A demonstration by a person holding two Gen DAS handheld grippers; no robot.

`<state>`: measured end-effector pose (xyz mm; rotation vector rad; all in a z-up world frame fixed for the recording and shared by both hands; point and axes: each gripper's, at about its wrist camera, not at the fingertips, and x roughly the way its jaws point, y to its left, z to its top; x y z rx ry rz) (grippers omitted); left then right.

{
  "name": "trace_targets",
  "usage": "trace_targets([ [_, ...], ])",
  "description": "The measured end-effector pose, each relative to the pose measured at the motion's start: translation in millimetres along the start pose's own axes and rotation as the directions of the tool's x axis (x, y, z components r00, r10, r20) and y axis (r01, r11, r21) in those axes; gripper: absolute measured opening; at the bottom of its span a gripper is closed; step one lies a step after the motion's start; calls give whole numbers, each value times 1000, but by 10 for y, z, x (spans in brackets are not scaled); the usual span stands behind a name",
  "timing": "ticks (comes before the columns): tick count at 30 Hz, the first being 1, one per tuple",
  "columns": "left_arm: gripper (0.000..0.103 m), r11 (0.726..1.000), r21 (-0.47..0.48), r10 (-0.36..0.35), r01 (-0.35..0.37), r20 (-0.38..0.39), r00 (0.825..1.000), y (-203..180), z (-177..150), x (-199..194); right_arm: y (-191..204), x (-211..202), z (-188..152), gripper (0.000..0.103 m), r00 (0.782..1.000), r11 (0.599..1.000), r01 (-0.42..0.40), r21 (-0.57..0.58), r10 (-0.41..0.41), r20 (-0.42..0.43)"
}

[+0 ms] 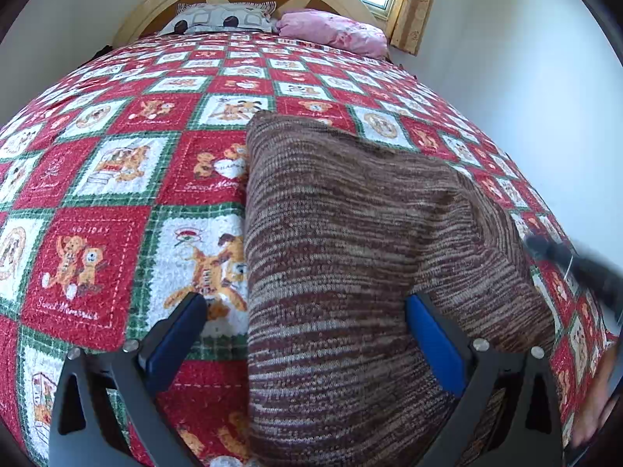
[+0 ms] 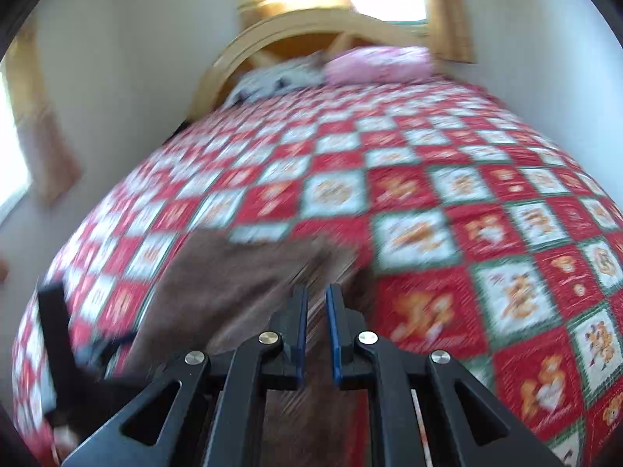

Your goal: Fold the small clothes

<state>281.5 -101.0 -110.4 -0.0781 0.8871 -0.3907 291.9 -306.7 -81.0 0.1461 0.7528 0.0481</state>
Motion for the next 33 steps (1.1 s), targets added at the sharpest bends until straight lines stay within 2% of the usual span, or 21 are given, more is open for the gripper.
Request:
trace_targets([
  [2,103,1000,6,7,-7,-6,1000,-8,-12,6,69,196,-234,10,991,999,34,-39,-39,-125],
  [4,103,1000,21,20,-19,-6,1000,-33,-24,-3,20,137,-403,10,998,999,19,-31,-21,-66],
  [7,103,1000,19,2,-2,-13,1000,-8,-37,-21,-156,1,-470,10,997,997,-9,71,14,-71],
  [8,103,1000,16,-12,13,-19,1000,14,-44,-36,-206,-32,-492,24,997,996,1,92,6,-74],
  [9,103,1000,13,-24,24,-25,999,30,-48,-54,-264,-65,-533,51,997,993,32,116,-23,-80],
  [10,103,999,10,-38,38,-30,999,52,-62,-85,-324,-112,-577,61,996,987,53,154,-41,-80],
  [11,103,999,9,-53,54,-31,998,72,-77,-122,-399,-148,-602,70,997,978,34,203,-18,-81],
  [13,103,994,5,-107,107,-42,993,141,-101,-211,-527,-272,-648,70,996,956,-46,290,68,-65],
  [16,103,990,-25,-143,142,-34,989,225,-9,-280,-582,-486,-570,70,997,953,-77,294,73,25],
  [18,103,984,-78,-161,160,-13,987,300,126,-279,-591,-501,-445,70,994,953,-98,285,84,63],
  [21,103,968,-163,-199,190,-39,979,374,313,-127,-578,-342,-225,71,994,952,-104,290,92,52],
  [24,103,976,-168,-155,136,-109,982,320,348,151,-523,3,-94,71,994,949,-92,303,104,-24],
  [26,103,993,-87,-86,78,-86,993,179,309,166,-472,293,-109,71,987,939,-105,327,140,-84],
  [28,103,1000,11,-10,11,-81,997,12,254,197,-325,425,-173,72,995,967,-47,249,67,-76],
  [31,97,1000,17,-12,13,-59,998,-17,256,192,-176,466,-183,71,997,988,11,151,1,-79],
  [33,91,1000,17,-13,14,-45,999,-30,258,189,-211,469,-189,59,997,986,-15,167,27,-72],
])
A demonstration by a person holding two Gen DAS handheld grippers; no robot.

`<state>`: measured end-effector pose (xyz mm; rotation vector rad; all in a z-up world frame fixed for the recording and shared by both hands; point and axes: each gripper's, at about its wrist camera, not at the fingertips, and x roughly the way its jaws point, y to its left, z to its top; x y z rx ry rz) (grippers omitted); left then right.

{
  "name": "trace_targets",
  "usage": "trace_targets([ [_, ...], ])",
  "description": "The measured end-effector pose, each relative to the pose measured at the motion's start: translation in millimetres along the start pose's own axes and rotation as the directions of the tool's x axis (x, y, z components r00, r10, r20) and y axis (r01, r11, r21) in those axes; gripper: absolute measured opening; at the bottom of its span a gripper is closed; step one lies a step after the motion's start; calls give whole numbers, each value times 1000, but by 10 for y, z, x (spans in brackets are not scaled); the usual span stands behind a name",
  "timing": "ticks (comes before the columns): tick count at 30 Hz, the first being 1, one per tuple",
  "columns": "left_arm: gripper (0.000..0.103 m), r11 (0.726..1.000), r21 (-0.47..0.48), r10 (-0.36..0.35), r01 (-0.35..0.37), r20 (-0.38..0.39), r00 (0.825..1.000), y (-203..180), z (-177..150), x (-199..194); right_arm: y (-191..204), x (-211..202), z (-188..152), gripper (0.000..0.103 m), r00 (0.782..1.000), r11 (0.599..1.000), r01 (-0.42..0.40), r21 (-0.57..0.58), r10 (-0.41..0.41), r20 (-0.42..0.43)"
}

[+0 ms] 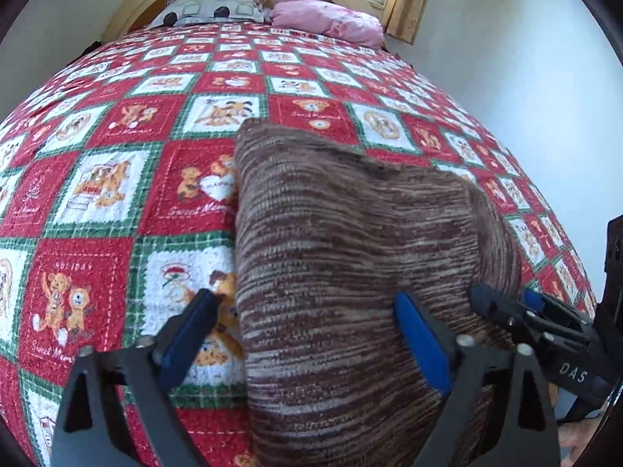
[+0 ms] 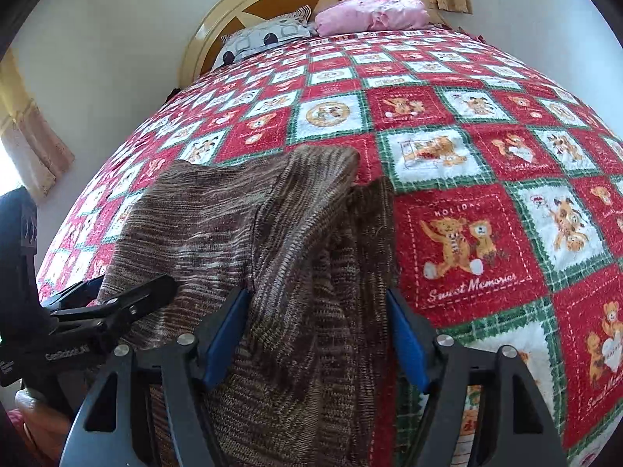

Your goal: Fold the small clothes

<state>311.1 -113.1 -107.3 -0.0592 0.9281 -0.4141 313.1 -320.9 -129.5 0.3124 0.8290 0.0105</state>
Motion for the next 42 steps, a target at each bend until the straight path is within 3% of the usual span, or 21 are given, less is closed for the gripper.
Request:
trace_targets([
  [1,89,1000,3,5,-5,4,1000,-10,-15,-6,-20,0,-6,55,1000,1000,-27,8,27,5],
  [3,71,1000,28,-12,11,15,1000,-77,-24,-8,-18,5,-15,43,999,999,-49,3,49,11],
  [5,64,999,46,9,-11,35,999,-129,-39,-29,23,-4,-21,36,999,999,-46,-12,46,12],
  [8,44,998,46,41,-44,65,997,-147,-35,-104,167,-33,-48,30,999,998,0,-56,2,32],
  [12,34,997,50,61,-64,75,995,-157,-42,-230,355,-192,-52,24,995,992,56,-112,-46,89],
  [16,33,998,25,53,-56,87,995,-101,-61,-474,543,-463,-106,24,990,991,35,-128,-17,140],
  [23,33,992,41,115,-122,142,983,27,-224,-893,967,-840,-179,23,982,986,-21,-166,52,181],
  [32,33,980,-71,194,-185,166,967,813,-341,-1419,1774,-793,-244,23,977,963,-132,-235,166,130],
  [36,33,962,-124,263,-244,176,948,1286,-378,-1648,2307,-649,-277,23,968,937,-193,-290,230,99],
  [42,33,921,-175,378,-349,182,908,1887,-320,-1833,3088,-355,-256,23,947,895,-275,-352,315,61],
])
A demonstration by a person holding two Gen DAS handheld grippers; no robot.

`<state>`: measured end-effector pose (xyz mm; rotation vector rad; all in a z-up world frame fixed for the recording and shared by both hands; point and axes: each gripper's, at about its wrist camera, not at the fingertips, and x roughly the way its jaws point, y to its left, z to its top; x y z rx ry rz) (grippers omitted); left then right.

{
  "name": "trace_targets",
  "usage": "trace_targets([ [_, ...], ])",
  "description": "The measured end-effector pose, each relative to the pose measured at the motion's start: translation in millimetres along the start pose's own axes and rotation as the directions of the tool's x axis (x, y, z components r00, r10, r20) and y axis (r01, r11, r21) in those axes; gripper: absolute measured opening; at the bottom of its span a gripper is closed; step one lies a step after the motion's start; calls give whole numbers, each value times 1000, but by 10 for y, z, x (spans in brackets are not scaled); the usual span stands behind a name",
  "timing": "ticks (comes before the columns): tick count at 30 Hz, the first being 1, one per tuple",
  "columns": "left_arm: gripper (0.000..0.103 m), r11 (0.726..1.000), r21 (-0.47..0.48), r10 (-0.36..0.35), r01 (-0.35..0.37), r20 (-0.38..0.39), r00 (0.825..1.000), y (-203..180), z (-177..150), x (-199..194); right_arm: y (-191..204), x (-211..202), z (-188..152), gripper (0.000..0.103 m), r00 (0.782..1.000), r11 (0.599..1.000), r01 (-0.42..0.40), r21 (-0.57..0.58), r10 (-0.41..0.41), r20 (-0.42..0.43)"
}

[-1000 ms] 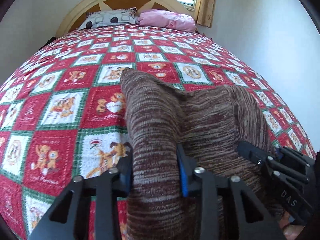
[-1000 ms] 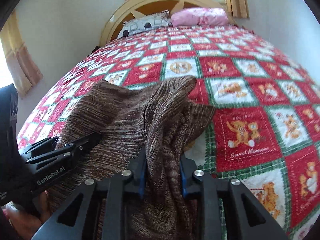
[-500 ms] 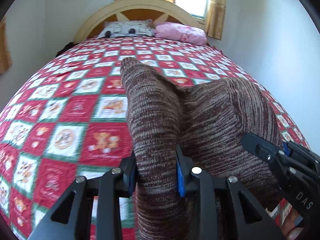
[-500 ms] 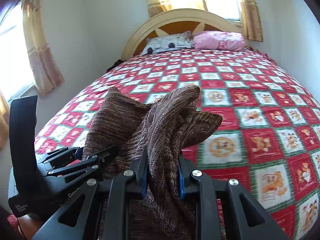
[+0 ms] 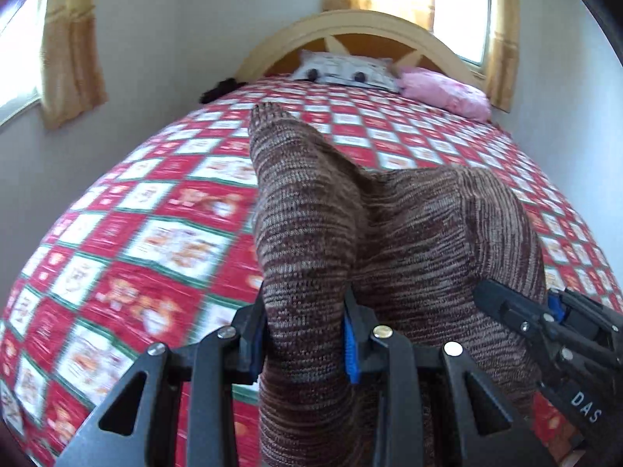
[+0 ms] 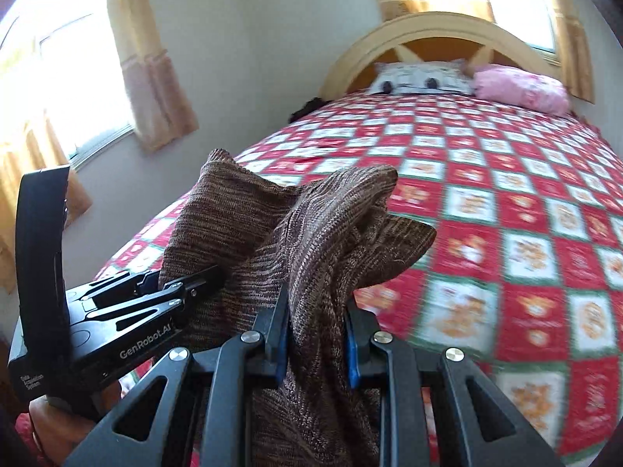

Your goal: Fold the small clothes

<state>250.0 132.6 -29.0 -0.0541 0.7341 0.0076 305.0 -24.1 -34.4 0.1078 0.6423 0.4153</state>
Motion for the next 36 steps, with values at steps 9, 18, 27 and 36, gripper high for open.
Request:
trace_targets([
  [9,33,994,9,106,-106,32,994,275,222,597,203,801,289,23,999,996,46,-72,-44,29],
  [18,41,992,-18,125,-126,-54,991,326,98,1219,-216,1643,115,23,985,992,123,-35,-127,-121],
  [27,75,989,12,147,-146,-75,986,430,-15,975,-448,1460,87,47,987,992,72,103,-56,-149],
  [36,86,980,-195,0,-25,-126,992,681,-536,569,-527,869,-469,54,985,963,-21,268,66,-157],
])
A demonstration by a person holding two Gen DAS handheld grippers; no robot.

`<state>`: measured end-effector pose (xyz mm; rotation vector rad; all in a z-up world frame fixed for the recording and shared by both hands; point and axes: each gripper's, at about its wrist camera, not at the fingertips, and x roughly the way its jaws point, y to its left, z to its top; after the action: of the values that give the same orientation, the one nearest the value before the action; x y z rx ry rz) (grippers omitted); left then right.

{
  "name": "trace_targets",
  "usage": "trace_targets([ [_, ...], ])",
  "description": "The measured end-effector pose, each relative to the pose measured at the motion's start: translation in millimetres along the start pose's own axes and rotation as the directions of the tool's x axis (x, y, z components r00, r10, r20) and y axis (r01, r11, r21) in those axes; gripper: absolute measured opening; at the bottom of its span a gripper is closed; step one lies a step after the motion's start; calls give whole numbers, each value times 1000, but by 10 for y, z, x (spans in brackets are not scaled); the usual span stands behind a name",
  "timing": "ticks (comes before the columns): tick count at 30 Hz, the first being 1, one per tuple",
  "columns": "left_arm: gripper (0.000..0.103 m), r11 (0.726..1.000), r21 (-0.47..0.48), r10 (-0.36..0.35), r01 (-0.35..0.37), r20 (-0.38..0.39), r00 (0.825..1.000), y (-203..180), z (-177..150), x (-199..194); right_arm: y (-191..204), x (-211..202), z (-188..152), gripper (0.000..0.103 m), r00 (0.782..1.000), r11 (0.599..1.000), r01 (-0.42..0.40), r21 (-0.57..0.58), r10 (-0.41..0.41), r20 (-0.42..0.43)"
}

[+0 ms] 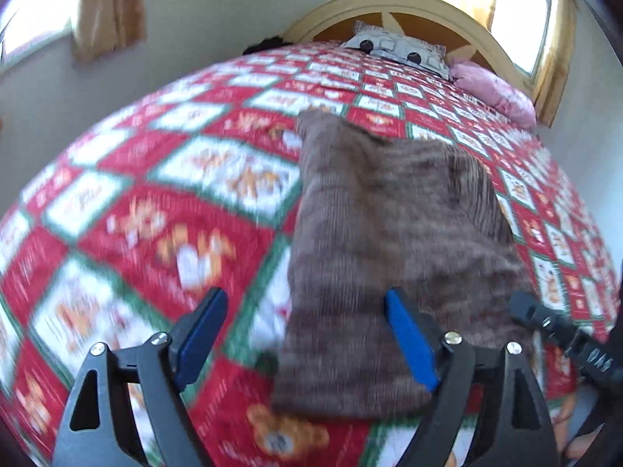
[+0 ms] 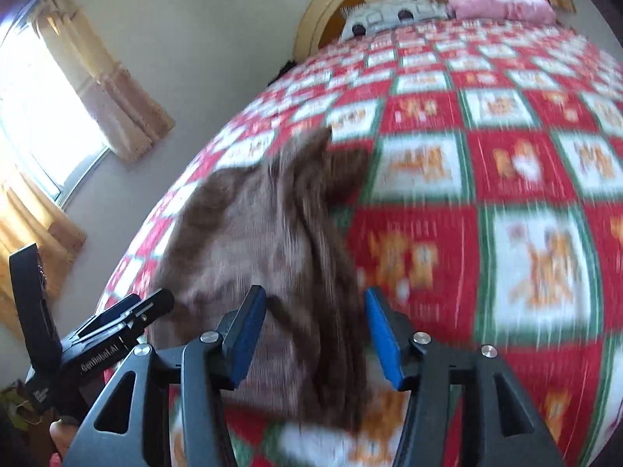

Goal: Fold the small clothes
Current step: 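Release the folded sweater and pull both tools back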

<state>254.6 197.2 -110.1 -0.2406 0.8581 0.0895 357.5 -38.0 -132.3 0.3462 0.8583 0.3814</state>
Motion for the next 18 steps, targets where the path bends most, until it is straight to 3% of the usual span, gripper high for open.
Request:
trace_targets([
  [2,86,999,-39,-24,23,-32,999,26,-79,59,18,2,-102,54,1000,1000,2,-18,-2,2],
  [4,86,1000,-21,-2,1,-16,1000,-24,-121,14,105,8,-131,51,999,998,28,-58,-29,-15],
  [6,86,999,5,35,-34,-28,999,-87,-150,1,176,26,-182,29,996,992,83,-98,-86,-25],
  [8,88,998,18,60,-60,-31,998,-123,-212,-23,195,-13,-233,26,994,989,109,-100,-111,-16],
  [15,91,991,46,124,-123,-15,992,-163,-473,-311,266,-252,-440,30,985,984,168,-64,-170,-16],
  [18,91,984,84,158,-158,17,987,-203,-646,-482,259,-486,-634,30,991,991,133,-21,-133,-21],
])
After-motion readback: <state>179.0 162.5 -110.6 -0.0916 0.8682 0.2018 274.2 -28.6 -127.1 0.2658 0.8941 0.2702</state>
